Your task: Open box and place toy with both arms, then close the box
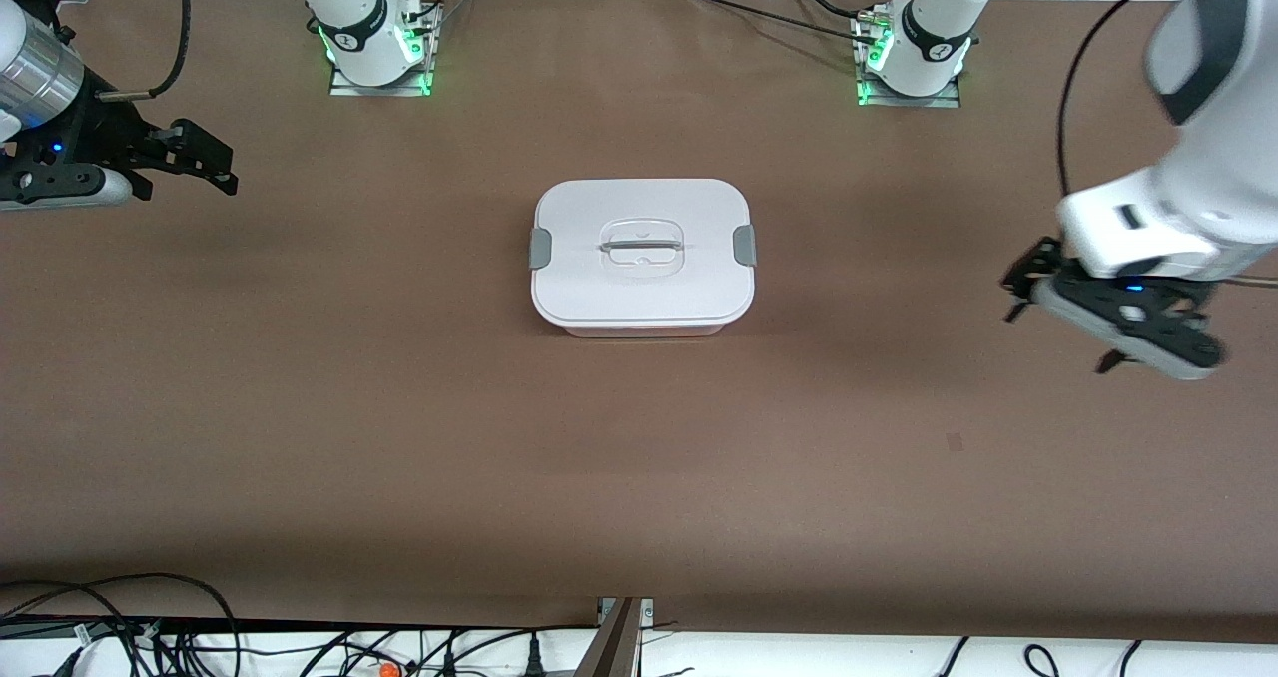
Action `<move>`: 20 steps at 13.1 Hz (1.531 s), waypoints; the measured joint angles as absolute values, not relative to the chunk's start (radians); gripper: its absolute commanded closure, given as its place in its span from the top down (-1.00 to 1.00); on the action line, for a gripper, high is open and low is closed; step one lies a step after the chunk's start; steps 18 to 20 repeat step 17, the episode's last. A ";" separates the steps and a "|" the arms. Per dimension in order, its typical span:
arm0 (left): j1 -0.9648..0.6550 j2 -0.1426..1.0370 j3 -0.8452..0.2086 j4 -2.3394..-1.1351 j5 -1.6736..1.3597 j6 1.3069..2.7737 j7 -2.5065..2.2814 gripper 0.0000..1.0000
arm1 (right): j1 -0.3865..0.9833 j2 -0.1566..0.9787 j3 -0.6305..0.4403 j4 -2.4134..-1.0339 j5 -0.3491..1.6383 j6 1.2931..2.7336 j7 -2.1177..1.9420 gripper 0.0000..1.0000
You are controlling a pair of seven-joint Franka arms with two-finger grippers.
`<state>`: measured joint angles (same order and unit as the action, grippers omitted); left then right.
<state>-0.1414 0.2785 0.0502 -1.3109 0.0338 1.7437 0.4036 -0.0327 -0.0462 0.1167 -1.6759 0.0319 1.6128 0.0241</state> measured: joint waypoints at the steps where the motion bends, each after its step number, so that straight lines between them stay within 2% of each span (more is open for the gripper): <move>1: -0.120 0.264 0.058 -1.311 0.031 1.705 0.343 1.00 | -0.033 -0.046 0.117 -1.676 0.032 1.613 0.024 1.00; 7: -0.002 0.135 0.062 -1.335 -0.009 1.473 0.139 1.00 | -0.033 -0.046 0.117 -1.675 0.032 1.613 0.024 1.00; 10: 0.011 0.097 0.061 -1.381 -0.010 1.462 0.061 1.00 | -0.033 -0.046 0.117 -1.675 0.032 1.613 0.024 1.00; 20: 0.010 0.104 0.052 -1.412 -0.010 1.459 0.038 1.00 | -0.032 -0.045 0.120 -1.675 0.034 1.620 0.024 1.00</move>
